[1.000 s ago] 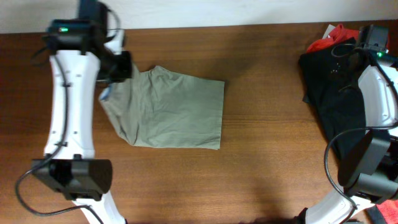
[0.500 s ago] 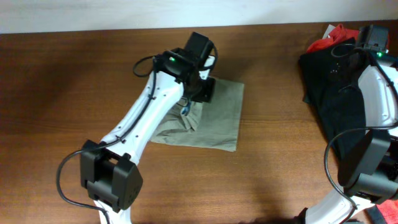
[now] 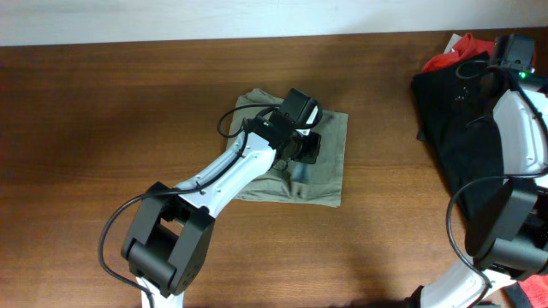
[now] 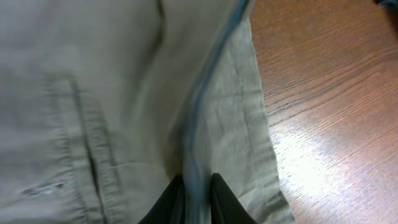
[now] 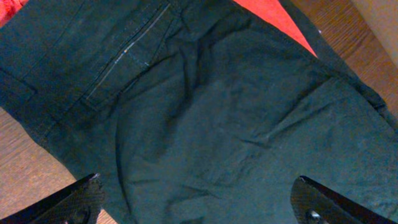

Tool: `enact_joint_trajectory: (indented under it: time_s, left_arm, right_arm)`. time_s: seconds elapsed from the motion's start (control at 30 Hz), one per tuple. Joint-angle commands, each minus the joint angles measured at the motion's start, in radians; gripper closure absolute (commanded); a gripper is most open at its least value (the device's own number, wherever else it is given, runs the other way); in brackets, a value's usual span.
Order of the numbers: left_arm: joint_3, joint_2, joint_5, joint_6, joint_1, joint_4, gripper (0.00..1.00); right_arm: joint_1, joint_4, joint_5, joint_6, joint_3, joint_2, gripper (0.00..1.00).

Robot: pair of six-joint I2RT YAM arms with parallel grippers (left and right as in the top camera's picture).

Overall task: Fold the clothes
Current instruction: 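Grasp the shorts' left end with the left gripper and fold it rightward over, then grasp the folded shorts with the left gripper and drag them to the left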

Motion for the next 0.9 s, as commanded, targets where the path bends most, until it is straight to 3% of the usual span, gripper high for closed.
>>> enact_joint_trajectory:
  time_s: [0.0, 0.03, 0.1, 0.23, 0.27, 0.3, 0.33, 0.37, 0.47, 0.53, 0.7, 0.73, 0.8, 0.87]
  left_arm:
    - [-0.002, -0.006, 0.015, -0.011, -0.005, 0.017, 0.85]
    - [-0.002, -0.006, 0.015, -0.010, -0.007, 0.027, 0.79]
    - [0.009, -0.011, 0.015, -0.010, 0.001, 0.014, 0.78]
    - [0.032, -0.045, 0.010, 0.007, 0.232, -0.215, 0.79]
    - [0.032, -0.028, 0.010, 0.062, 0.298, -0.250, 0.65]
    - [0.032, -0.020, 0.011, 0.093, 0.334, -0.259, 0.45]
    - [0.032, -0.013, 0.013, 0.112, 0.367, -0.262, 0.38]
    - [0.032, -0.006, 0.036, 0.147, 0.422, -0.262, 0.17]
    - [0.032, 0.012, 0.314, 0.339, 0.534, -0.271, 0.07]
    - [0.032, 0.060, 0.319, 0.352, 0.534, -0.284, 0.06]
    - [0.032, 0.214, 0.418, 0.385, 0.528, -0.243, 0.07]
    - [0.032, 0.232, 0.439, 0.389, 0.528, -0.230, 0.11]
    - [0.032, 0.241, 0.468, 0.388, 0.528, -0.192, 0.82]
    - [0.032, 0.241, 0.468, 0.367, 0.529, -0.163, 0.81]
  right_arm:
    - [-0.002, 0.002, 0.011, 0.008, 0.003, -0.013, 0.01]
    - [-0.002, 0.002, 0.011, 0.008, 0.003, -0.013, 0.01]
    - [-0.002, 0.002, 0.011, 0.008, 0.003, -0.013, 0.01]
    - [-0.001, 0.002, 0.011, 0.008, 0.003, -0.013, 0.01]
    - [-0.001, 0.002, 0.011, 0.008, 0.003, -0.013, 0.01]
    - [-0.001, 0.002, 0.011, 0.008, 0.003, -0.013, 0.01]
    - [-0.001, 0.002, 0.011, 0.008, 0.003, -0.013, 0.01]
    - [-0.001, 0.002, 0.011, 0.008, 0.003, -0.013, 0.01]
    - [-0.001, 0.002, 0.011, 0.008, 0.003, -0.013, 0.01]
    - [-0.001, 0.002, 0.011, 0.008, 0.003, -0.013, 0.01]
    - [-0.001, 0.002, 0.011, 0.008, 0.003, -0.013, 0.01]
    - [-0.001, 0.002, 0.011, 0.008, 0.003, -0.013, 0.01]
    - [-0.001, 0.002, 0.011, 0.008, 0.003, -0.013, 0.01]
    - [-0.001, 0.002, 0.011, 0.008, 0.003, -0.013, 0.01]
